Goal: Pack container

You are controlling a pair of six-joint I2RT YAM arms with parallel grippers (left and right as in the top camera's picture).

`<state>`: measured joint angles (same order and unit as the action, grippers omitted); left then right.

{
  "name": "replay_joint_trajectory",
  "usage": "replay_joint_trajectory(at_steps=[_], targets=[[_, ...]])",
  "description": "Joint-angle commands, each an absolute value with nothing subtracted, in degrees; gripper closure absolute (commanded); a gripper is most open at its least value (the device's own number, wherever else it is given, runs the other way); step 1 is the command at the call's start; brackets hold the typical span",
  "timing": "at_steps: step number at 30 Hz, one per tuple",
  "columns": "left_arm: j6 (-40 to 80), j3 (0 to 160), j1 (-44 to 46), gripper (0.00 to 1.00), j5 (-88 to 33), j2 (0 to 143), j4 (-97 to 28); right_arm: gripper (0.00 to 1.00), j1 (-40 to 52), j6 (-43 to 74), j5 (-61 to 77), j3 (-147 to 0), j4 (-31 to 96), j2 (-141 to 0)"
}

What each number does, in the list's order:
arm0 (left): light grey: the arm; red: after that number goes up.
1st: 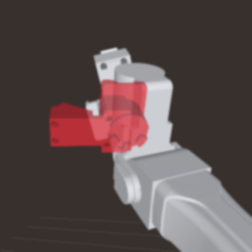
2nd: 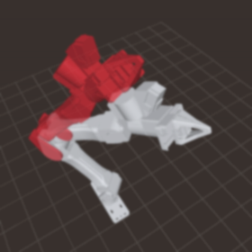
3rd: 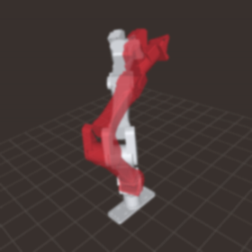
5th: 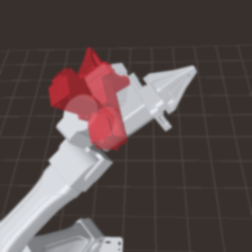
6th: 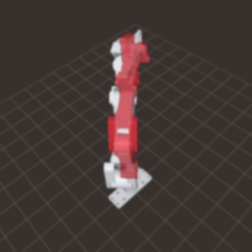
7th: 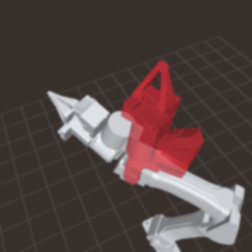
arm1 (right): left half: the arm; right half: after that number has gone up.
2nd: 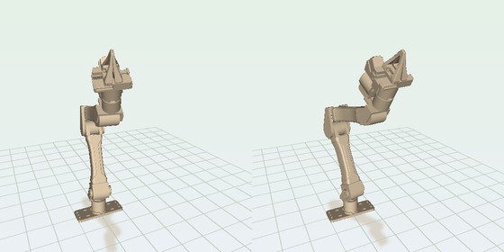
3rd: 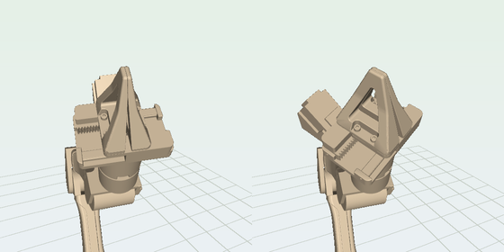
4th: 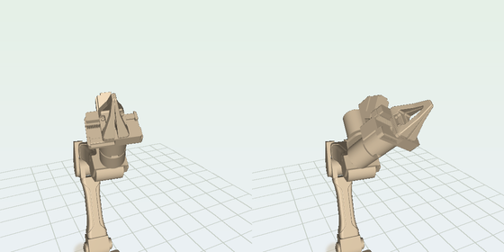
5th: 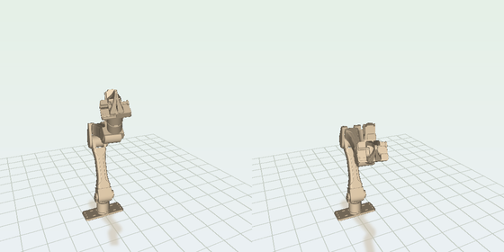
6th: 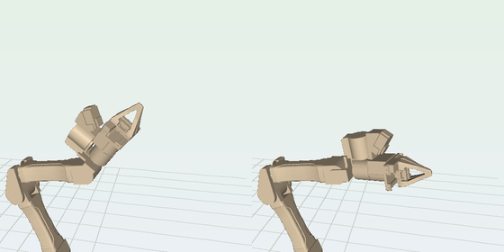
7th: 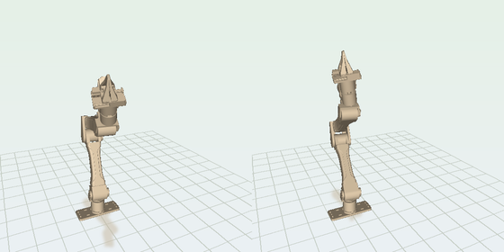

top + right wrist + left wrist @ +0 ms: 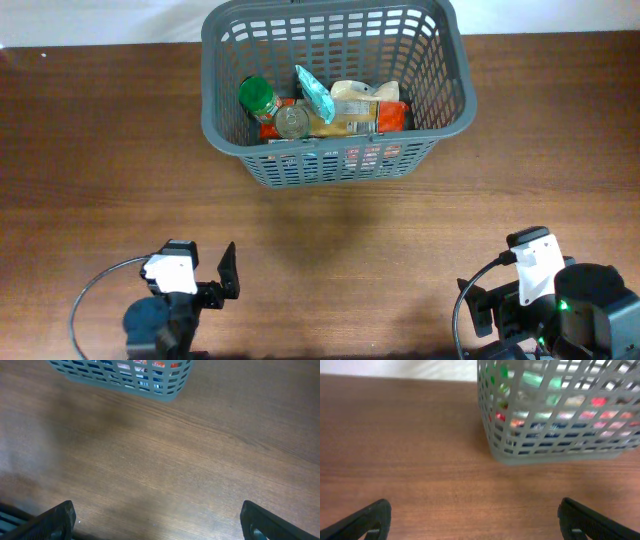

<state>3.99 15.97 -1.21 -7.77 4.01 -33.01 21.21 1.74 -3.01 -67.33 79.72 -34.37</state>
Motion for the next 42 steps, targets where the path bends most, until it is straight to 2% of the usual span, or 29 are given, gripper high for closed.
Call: replay_joint_trajectory(at_steps=[1,32,36,39,42], targets=[[4.29,12.38,-1.5,0.01,-8.82,1.54,-31.03,0.01,21.69,2.39,-3.51,-67.81,79.55,-34.17],[4.29,8.45,-1.28,0.01,-8.78,0.3,-30.68,0.01,21.69,2.39,-3.51,-67.81,79.55,-34.17],[4.29,8.45,-1.28,0.01,-8.8,0.3,-30.68,0.01,24.23,1.48,-3.84,-67.7,79.85,-34.15],[4.29,8.45,-1.28,0.01,-8.8,0.3,-30.68,0.01,26.41,0.05,-4.21,-66.92,75.02,-34.0],[4.29,8.45,-1.28,0.01,-8.8,0.3,-30.68,0.01,27.4,-3.49,-4.19,-62.08,64.88,-32.38]])
